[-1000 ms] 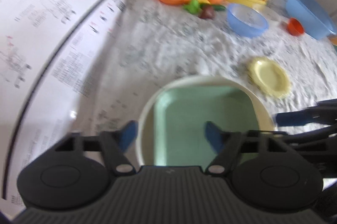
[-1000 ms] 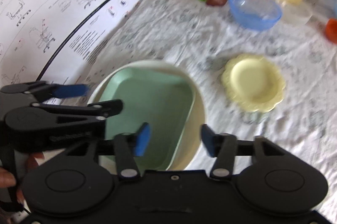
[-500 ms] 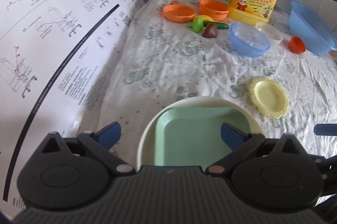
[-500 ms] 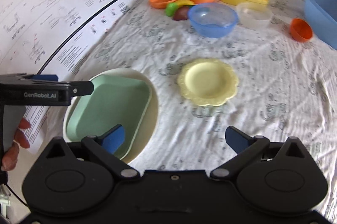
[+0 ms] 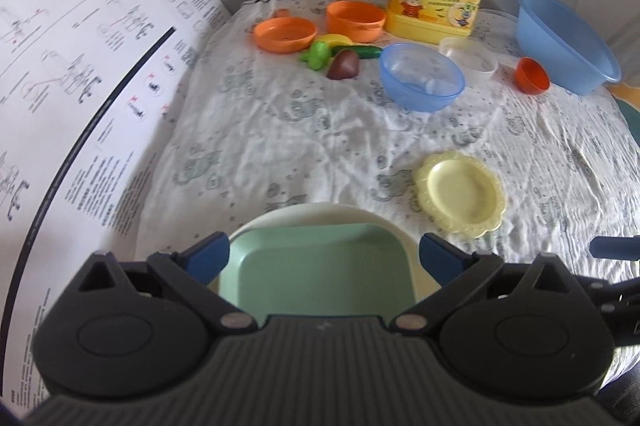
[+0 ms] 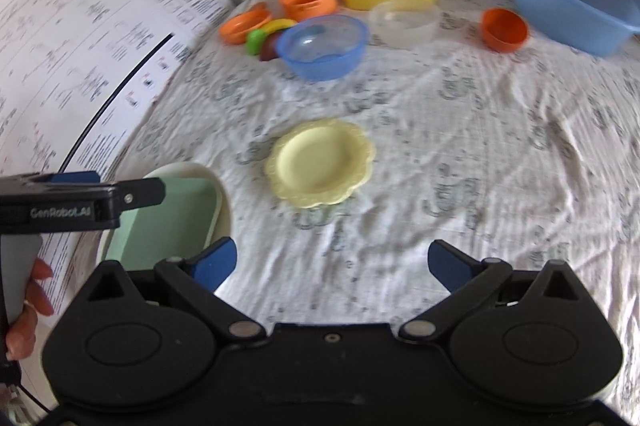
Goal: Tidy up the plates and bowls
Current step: 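Move both grippers to the yellow scalloped plate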
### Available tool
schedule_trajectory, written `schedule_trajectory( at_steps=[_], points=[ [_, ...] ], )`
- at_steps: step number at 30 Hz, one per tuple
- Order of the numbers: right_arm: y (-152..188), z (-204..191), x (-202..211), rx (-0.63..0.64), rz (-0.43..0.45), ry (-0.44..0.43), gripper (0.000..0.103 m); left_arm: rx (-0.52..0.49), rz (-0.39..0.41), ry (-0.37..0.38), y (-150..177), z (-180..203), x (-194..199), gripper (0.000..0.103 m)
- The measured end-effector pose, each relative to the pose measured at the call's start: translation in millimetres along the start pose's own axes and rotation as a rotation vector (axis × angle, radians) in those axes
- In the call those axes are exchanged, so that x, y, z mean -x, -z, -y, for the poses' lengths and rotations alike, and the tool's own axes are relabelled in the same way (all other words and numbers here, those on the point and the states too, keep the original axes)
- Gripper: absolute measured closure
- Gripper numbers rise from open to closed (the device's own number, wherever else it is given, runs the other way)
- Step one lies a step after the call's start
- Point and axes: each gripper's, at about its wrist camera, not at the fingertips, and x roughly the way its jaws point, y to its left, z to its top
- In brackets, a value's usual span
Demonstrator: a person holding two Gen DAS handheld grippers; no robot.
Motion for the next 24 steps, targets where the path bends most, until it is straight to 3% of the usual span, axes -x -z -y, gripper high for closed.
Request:
schedule_trajectory(
  at_steps=[13, 19, 24],
  points=[
    [-13, 67, -1, -0.198, 0.017, 0.042, 0.0, -0.113, -0.01, 0.063, -26, 57, -39, 0.0],
    [-23, 86, -10, -0.254, 0.022, 0.025, 0.012, -0.149, -0.072, 0.07, -32, 78, -75, 0.0],
    [-28, 95, -23, -0.299, -0.002, 0.011, 0.022, -0.162, -0.116, 0.097, -35, 86, -94, 0.012]
  ],
)
